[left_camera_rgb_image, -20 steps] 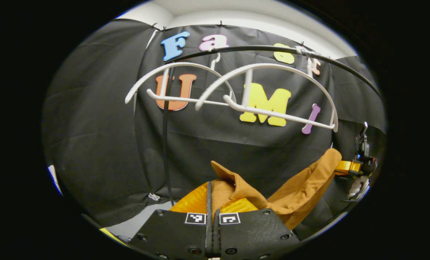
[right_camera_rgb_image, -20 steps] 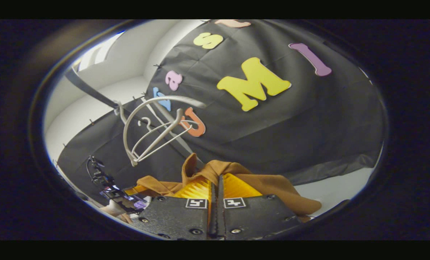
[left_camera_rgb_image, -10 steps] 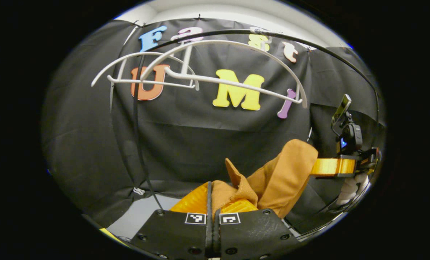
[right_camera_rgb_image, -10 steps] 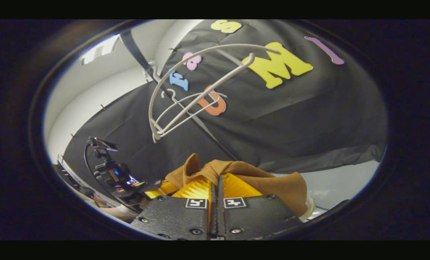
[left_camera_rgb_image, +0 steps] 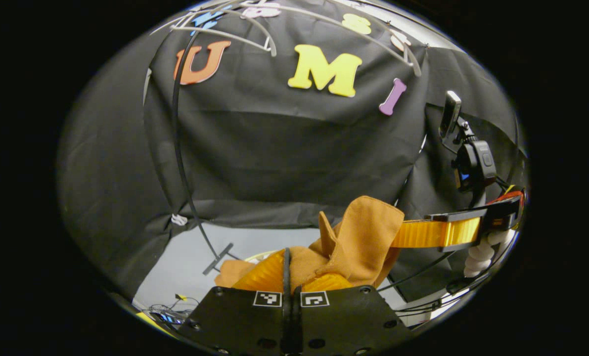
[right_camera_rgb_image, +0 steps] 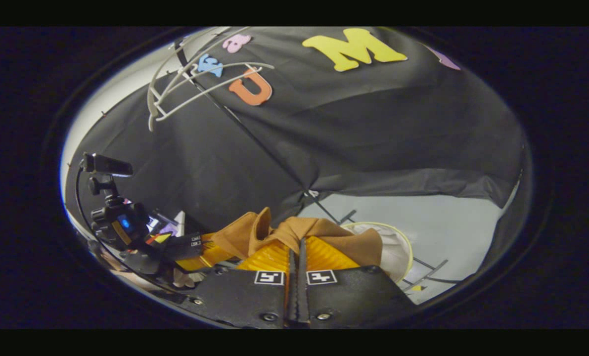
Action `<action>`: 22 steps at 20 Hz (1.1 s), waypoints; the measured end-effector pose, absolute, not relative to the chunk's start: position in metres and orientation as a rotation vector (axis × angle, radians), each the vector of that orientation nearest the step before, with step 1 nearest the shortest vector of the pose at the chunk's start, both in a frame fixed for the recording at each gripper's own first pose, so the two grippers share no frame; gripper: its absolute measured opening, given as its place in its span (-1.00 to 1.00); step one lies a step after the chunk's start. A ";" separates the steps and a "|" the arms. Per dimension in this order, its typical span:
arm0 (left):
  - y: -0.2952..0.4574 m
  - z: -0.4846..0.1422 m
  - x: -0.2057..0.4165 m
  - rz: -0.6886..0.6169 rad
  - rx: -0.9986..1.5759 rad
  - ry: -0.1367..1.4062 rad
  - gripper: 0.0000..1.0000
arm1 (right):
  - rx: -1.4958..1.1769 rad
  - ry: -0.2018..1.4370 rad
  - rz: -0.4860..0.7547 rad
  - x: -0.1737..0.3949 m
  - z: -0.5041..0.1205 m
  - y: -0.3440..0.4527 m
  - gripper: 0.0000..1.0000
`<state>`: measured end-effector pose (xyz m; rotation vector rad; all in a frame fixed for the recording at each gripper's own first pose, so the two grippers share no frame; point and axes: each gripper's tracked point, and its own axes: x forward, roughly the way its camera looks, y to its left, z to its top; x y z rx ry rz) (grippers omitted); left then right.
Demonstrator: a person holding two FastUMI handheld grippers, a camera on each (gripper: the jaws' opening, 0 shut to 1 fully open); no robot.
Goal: Grasp the clothes on the hanger with both hands and then place them into the laundry hamper below.
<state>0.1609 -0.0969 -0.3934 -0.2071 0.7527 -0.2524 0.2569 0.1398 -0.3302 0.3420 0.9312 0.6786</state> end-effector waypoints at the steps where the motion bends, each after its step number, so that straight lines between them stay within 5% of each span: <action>1: -0.099 -0.406 0.155 -0.249 -0.219 0.780 -0.99 | 0.325 0.960 0.670 0.254 -0.348 0.139 -0.92; 12: -0.123 -0.491 0.078 -0.186 -0.277 1.069 -1.00 | 0.177 1.244 0.552 0.203 -0.433 0.133 -0.92; 19: -0.104 -0.491 0.079 -0.116 -0.227 1.077 -1.00 | 0.132 1.234 0.533 0.211 -0.442 0.124 -0.89; 21: -0.101 -0.490 0.082 -0.107 -0.238 1.077 -0.92 | 0.158 1.229 0.559 0.210 -0.437 0.129 -0.91; 22: -0.098 -0.491 0.082 -0.090 -0.240 1.079 -0.45 | 0.172 1.219 0.558 0.210 -0.437 0.132 -0.45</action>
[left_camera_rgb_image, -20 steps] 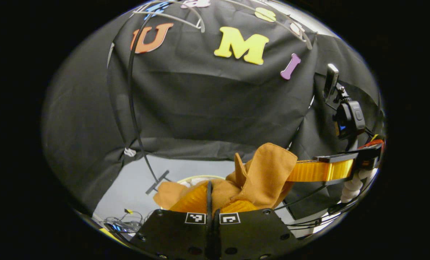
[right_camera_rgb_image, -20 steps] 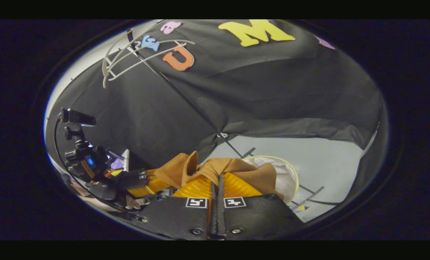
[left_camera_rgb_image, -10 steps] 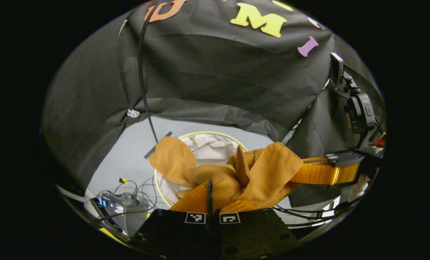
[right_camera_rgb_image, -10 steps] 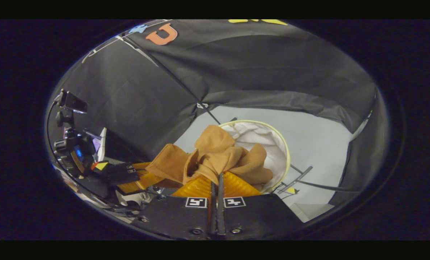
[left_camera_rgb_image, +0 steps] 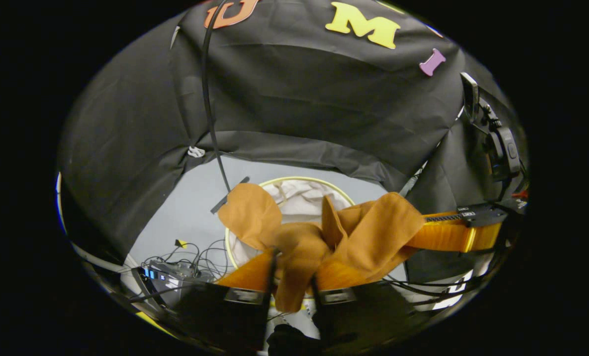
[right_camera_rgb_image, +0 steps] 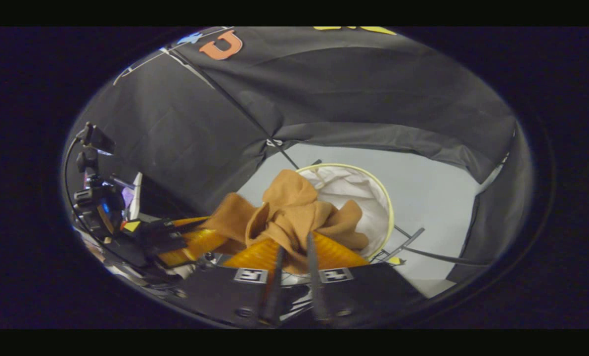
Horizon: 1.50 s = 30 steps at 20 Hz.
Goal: Grasp the clothes on the hanger with both hands and then place them into the laundry hamper below.
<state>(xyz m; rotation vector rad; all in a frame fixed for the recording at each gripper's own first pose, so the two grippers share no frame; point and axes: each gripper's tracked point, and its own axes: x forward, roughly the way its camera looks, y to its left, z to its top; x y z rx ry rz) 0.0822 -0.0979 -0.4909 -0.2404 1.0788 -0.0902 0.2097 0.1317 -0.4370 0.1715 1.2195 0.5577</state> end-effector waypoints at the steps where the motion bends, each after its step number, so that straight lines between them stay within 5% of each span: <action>1: -0.088 -0.479 0.083 -0.059 -0.241 1.085 0.01 | 0.180 1.202 0.553 0.215 -0.433 0.133 0.01; 2: -0.084 -0.488 0.077 -0.032 -0.242 1.087 0.47 | 0.172 1.190 0.539 0.219 -0.434 0.131 0.46; 3: -0.081 -0.487 0.075 -0.015 -0.249 1.084 0.94 | 0.156 1.185 0.525 0.220 -0.437 0.127 0.58; 5: -0.079 -0.488 0.076 -0.008 -0.254 1.081 0.94 | 0.129 1.168 0.508 0.224 -0.438 0.120 0.77; 14: -0.080 -0.470 0.066 0.029 -0.234 1.051 0.94 | 0.048 1.139 0.489 0.225 -0.429 0.101 0.77; 20: -0.080 -0.425 0.062 0.083 -0.158 0.992 1.00 | -0.037 0.975 0.553 0.244 -0.392 0.108 0.83; 21: -0.078 -0.414 0.061 0.099 -0.137 0.978 0.83 | -0.057 0.945 0.579 0.244 -0.385 0.113 0.78; 30: -0.037 -0.324 0.064 0.217 -0.041 0.794 0.98 | -0.123 0.710 0.689 0.248 -0.296 0.154 0.92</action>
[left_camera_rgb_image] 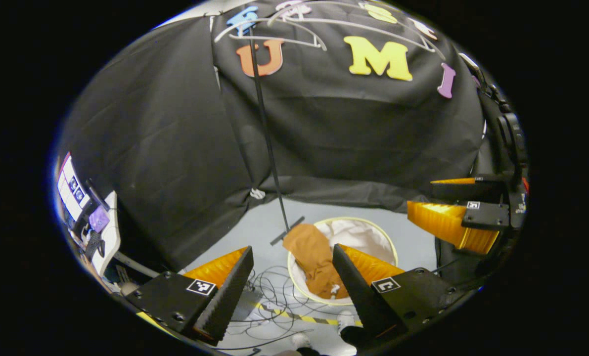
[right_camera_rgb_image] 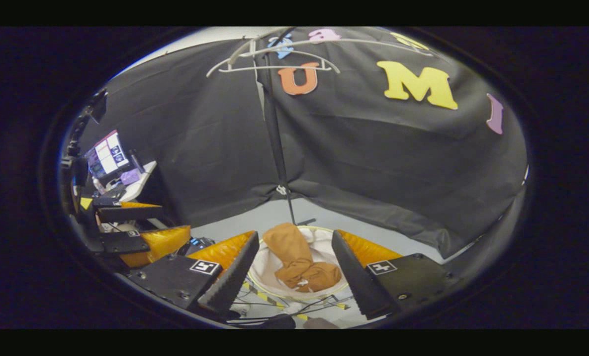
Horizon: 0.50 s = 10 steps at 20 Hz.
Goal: Grasp the clothes on the hanger with both hands and then place them into the laundry hamper below.
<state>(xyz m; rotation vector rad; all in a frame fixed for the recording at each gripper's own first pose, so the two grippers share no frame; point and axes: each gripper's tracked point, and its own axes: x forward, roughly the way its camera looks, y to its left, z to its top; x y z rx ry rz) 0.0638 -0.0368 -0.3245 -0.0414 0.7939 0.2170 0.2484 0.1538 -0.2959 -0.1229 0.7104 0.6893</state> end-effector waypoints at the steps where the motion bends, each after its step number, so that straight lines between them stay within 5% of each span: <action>1: -0.031 -0.307 0.066 0.222 -0.046 0.755 0.98 | -0.129 0.681 0.685 0.245 -0.281 0.155 0.87; 9: 0.033 -0.146 0.035 0.204 -0.021 0.445 0.97 | -0.043 0.398 0.549 0.194 -0.120 0.173 0.87; 10: 0.040 -0.126 0.025 0.205 -0.017 0.409 1.00 | -0.014 0.374 0.534 0.183 -0.097 0.173 0.99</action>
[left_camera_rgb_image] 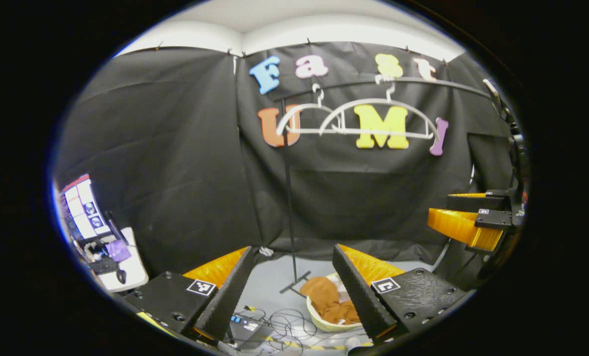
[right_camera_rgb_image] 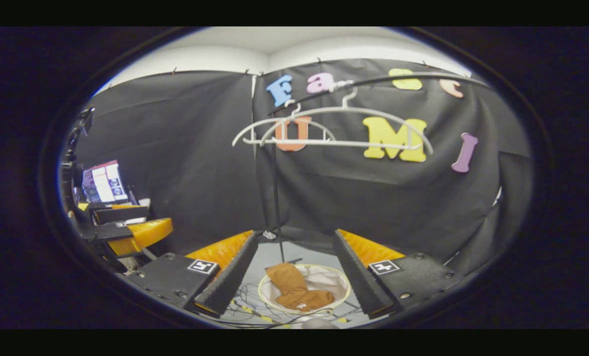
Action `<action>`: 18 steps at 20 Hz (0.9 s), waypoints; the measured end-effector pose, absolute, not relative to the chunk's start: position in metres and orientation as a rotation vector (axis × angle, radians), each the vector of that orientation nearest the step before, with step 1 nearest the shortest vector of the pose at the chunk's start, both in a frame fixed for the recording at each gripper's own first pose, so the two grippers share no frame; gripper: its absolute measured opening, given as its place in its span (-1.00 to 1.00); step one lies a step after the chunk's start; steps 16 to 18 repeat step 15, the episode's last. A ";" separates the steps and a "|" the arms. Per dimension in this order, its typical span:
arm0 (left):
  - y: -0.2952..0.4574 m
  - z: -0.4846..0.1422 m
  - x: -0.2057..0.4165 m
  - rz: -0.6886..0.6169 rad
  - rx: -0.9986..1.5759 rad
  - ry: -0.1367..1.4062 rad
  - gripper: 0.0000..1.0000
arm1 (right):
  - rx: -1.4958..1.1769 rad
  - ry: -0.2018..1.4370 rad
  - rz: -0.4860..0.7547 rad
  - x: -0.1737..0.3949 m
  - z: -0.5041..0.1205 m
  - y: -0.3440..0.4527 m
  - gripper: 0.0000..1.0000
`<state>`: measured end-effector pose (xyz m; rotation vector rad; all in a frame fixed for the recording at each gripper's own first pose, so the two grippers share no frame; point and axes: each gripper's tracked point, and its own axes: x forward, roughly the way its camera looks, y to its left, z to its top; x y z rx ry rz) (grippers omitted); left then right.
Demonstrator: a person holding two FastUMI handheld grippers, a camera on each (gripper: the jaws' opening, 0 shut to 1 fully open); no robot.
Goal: Grasp the clothes on the hanger with both hands and then place them into the laundry hamper below.
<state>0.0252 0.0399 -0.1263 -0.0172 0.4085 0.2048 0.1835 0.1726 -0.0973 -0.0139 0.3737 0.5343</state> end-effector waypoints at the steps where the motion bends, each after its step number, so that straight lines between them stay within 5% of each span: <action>1: 0.047 -0.108 0.015 0.200 -0.005 0.374 1.00 | 0.005 0.347 0.520 0.173 -0.077 0.172 0.98; 8: 0.107 -0.020 -0.073 0.296 -0.031 0.203 1.00 | 0.078 0.212 0.378 0.114 -0.001 0.134 1.00; 18: 0.124 0.000 -0.105 0.323 -0.072 0.146 1.00 | 0.127 0.182 0.423 0.061 0.025 0.136 1.00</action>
